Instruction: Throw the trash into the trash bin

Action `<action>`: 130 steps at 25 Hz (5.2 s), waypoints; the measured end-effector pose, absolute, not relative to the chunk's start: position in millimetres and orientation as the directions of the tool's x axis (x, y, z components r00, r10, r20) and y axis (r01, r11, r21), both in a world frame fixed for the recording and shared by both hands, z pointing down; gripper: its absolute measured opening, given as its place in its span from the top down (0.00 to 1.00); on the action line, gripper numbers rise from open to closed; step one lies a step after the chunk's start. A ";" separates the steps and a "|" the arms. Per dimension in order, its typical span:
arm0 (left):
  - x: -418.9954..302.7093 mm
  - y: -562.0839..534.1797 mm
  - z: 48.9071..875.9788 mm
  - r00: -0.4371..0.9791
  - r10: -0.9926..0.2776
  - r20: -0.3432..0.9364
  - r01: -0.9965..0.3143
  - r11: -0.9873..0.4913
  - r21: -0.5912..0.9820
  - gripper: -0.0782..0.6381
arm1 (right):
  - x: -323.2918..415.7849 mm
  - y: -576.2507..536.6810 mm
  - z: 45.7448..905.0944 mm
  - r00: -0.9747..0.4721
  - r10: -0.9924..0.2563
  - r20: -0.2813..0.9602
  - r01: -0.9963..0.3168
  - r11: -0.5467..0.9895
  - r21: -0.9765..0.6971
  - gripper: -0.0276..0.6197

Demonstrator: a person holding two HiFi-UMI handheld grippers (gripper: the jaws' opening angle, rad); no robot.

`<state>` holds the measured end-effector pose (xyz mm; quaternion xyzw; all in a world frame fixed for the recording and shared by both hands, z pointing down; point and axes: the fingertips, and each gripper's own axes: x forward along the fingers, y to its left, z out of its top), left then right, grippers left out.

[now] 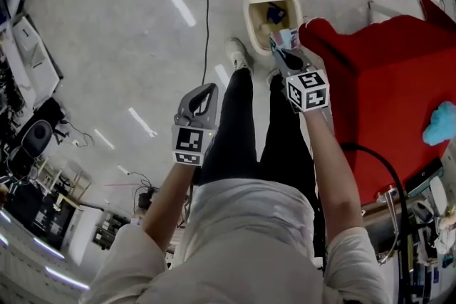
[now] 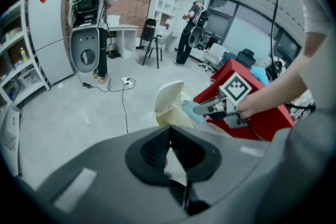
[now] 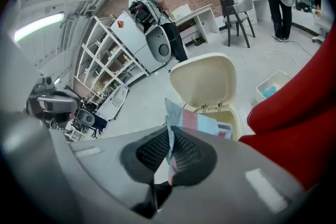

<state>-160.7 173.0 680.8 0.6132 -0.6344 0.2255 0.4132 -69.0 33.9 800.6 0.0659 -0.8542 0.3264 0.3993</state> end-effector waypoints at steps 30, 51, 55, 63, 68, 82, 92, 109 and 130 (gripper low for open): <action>-144.2 151.5 749.3 0.157 -0.580 0.799 -0.963 0.089 0.254 0.88 | -55.0 25.8 898.1 -0.640 0.118 0.759 -0.428 0.766 -0.480 0.67; -119.6 142.7 651.3 0.142 -0.644 0.752 -0.970 0.060 0.235 0.88 | -19.5 33.0 765.7 -0.674 0.042 0.738 -0.403 0.815 -0.415 0.91; -111.5 142.5 628.6 0.147 -0.655 0.742 -0.970 0.050 0.236 0.88 | -8.1 34.9 735.1 -0.687 0.032 0.726 -0.398 0.819 -0.412 0.94; -103.2 145.0 583.2 0.149 -0.677 0.721 -0.970 0.043 0.241 0.88 | 12.2 39.4 663.7 -0.717 -0.015 0.697 -0.406 0.822 -0.400 0.95; -99.2 150.5 562.2 0.165 -0.690 0.705 -0.965 0.034 0.260 0.88 | 22.3 41.2 617.4 -0.743 -0.043 0.668 -0.404 0.825 -0.396 0.95; -88.8 175.9 514.1 0.209 -0.716 0.666 -0.942 0.036 0.334 0.88 | 52.8 58.2 524.9 -0.774 -0.118 0.622 -0.422 0.829 -0.367 0.95; -83.4 170.9 502.7 0.208 -0.729 0.652 -0.946 0.020 0.325 0.88 | 64.2 54.7 506.2 -0.774 -0.163 0.613 -0.453 0.818 -0.354 0.95; -73.2 160.1 494.4 0.214 -0.732 0.646 -0.953 -0.012 0.302 0.88 | 77.9 49.8 499.5 -0.771 -0.193 0.608 -0.474 0.811 -0.344 0.95; -35.1 125.3 494.2 0.234 -0.708 0.666 -0.955 -0.039 0.295 0.88 | 164.2 -13.3 508.9 -0.710 -0.302 0.636 -0.602 0.729 -0.325 0.88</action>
